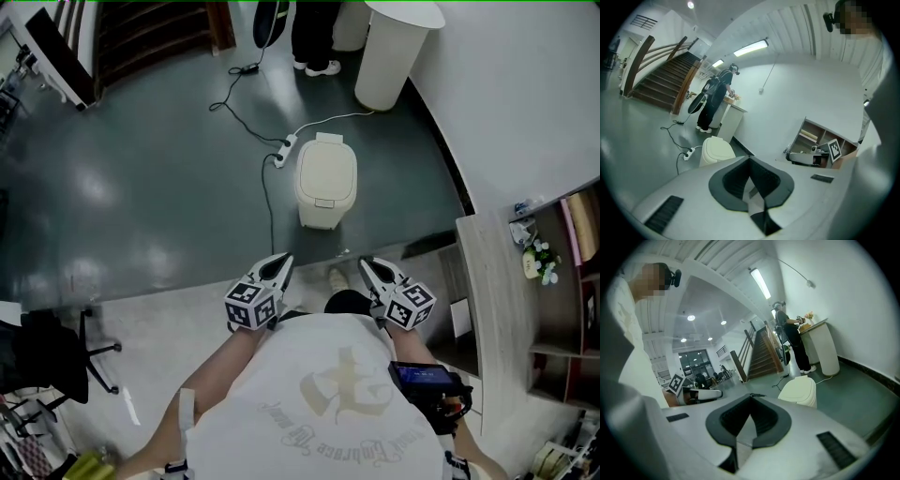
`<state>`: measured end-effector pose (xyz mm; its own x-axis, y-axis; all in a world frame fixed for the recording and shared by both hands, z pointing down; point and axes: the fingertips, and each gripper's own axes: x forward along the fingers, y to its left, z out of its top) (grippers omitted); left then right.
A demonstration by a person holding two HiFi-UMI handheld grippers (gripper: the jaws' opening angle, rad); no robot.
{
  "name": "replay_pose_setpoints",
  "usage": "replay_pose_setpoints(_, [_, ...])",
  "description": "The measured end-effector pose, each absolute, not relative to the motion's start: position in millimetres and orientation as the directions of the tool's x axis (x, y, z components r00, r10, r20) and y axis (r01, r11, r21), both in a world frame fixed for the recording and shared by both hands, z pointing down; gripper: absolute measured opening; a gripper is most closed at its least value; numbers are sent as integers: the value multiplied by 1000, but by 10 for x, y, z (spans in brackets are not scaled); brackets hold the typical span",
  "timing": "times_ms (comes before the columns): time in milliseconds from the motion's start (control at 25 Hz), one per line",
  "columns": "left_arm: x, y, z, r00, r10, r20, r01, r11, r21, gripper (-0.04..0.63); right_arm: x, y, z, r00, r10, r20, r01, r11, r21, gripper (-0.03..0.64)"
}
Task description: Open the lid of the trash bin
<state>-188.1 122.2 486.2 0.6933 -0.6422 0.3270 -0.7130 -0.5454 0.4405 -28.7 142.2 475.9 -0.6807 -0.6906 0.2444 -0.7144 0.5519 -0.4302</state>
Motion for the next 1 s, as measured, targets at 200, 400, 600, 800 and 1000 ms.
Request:
replay_pose_setpoints(200, [-1874,1054,4901,677,-650,345,-728,-525,441,9,-270,1229,4810,-695,-675,247,-699,556,-450,5])
replay_pose_setpoints(400, [-1754,832,4979,666,-650,366,-740,-515,433,9,-153,955,4956,-706,-661,254,-687,554,-471,5])
replay_pose_setpoints(600, [-1606,517,5000,649,-659,379,-753,-488,441,9,5,573,4963,-721,-644,256,-674,565,-476,5])
replay_pose_setpoints(800, [-1450,205,5017,635,-665,393,-765,-468,443,9,144,175,4976,-738,-624,258,-658,579,-482,5])
replay_pose_setpoints(1000, [-1350,2,5106,605,-675,424,-787,-425,447,9,253,-154,5055,-750,-599,280,-651,594,-472,5])
